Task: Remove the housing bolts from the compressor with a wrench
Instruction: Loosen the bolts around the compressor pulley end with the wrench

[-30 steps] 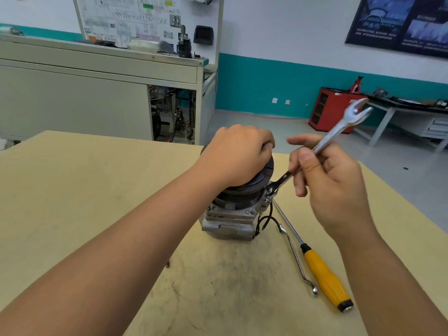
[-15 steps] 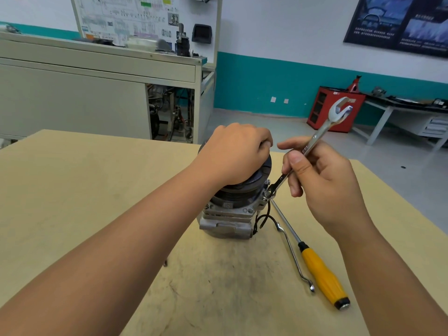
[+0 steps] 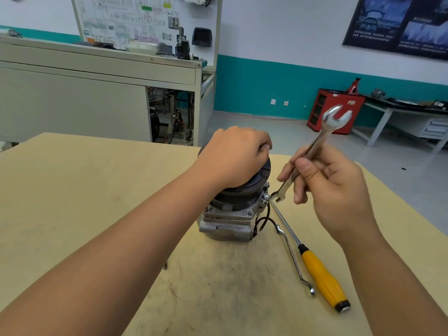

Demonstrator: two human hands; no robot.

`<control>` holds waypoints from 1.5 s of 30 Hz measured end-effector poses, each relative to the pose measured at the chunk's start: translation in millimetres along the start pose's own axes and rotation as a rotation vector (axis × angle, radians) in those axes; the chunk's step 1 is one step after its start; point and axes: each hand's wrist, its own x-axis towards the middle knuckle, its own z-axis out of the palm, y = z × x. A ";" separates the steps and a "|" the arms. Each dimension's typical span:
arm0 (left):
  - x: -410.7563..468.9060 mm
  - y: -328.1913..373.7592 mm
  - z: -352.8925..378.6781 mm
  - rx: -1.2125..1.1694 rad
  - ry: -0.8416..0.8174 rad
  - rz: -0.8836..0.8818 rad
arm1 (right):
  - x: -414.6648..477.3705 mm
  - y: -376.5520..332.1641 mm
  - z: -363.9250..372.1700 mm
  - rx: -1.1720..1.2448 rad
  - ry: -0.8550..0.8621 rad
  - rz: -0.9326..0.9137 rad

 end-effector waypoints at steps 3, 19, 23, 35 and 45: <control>0.2 -0.5 0.4 -0.001 0.003 -0.002 | 2.8 -4.8 -0.4 0.023 -0.008 -0.052; 0.7 -0.9 1.9 0.005 0.011 0.006 | -0.6 2.5 5.5 0.030 -0.105 -0.041; 0.7 -1.2 1.9 0.009 0.011 0.007 | -1.3 1.8 6.6 0.001 -0.090 -0.057; 0.7 -1.1 1.8 0.009 0.012 0.010 | -1.9 0.3 7.6 -0.032 -0.099 -0.111; 0.4 -0.6 0.4 0.004 0.000 0.000 | 2.8 5.3 16.5 -0.116 -0.168 -0.046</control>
